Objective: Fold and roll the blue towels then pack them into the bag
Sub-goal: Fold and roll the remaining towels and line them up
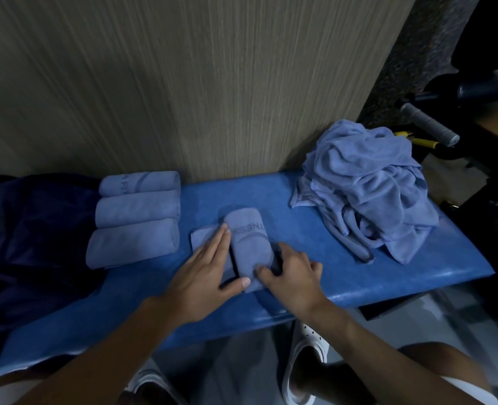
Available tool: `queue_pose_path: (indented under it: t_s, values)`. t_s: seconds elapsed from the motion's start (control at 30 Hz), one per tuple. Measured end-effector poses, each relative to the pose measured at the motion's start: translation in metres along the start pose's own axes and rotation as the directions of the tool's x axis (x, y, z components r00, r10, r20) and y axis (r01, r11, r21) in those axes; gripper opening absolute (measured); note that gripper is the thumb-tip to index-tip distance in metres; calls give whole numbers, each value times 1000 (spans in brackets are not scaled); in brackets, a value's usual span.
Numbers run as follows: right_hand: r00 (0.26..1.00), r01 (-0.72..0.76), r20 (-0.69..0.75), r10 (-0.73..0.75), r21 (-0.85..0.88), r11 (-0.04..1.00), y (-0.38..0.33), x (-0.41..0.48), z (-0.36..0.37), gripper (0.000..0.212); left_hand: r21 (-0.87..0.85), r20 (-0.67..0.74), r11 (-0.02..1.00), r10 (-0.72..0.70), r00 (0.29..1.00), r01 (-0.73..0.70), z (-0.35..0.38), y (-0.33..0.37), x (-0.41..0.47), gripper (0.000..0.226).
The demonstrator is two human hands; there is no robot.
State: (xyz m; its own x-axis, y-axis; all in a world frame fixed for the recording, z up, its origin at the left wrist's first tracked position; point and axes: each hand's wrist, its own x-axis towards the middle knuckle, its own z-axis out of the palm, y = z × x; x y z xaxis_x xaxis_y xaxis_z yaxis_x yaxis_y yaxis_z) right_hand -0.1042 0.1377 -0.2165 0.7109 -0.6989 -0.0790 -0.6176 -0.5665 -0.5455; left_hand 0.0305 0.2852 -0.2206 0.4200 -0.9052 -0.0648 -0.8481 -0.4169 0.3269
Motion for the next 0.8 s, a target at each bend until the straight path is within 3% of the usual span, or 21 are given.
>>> queue_pose_path:
  t_s: [0.23, 0.37, 0.47, 0.57, 0.67, 0.73, 0.8]
  values:
    - [998, -67, 1, 67, 56, 996, -10, -4, -4, 41, 60, 44, 998, 9, 999, -11, 7, 6, 7, 118]
    - [994, -112, 32, 107, 281, 953, -18, 1, -11, 28, -104, -18, 993, -52, 998, 50, 3, 10, 8, 126]
    - [997, -28, -57, 60, 448, 894, -19, 4, -13, 29, -89, -97, 996, -34, 995, 25, -4, 10, 3, 110]
    - [985, 137, -146, -92, 339, 931, -17, 1, -14, 37, -84, -169, 996, -9, 986, -5, -14, 10, 0, 100]
    - [909, 400, -194, -369, 157, 903, -17, -6, -13, 39, 10, -320, 993, 116, 940, -118, -31, 4, 8, 88]
    - [844, 511, -179, -505, -16, 859, -16, -7, -13, 42, 154, -312, 970, 230, 922, -189, -41, -3, 16, 83]
    - [801, 557, -162, -577, -154, 816, -15, -6, -14, 48, 291, -218, 929, 297, 930, -228, -48, -8, 22, 78]
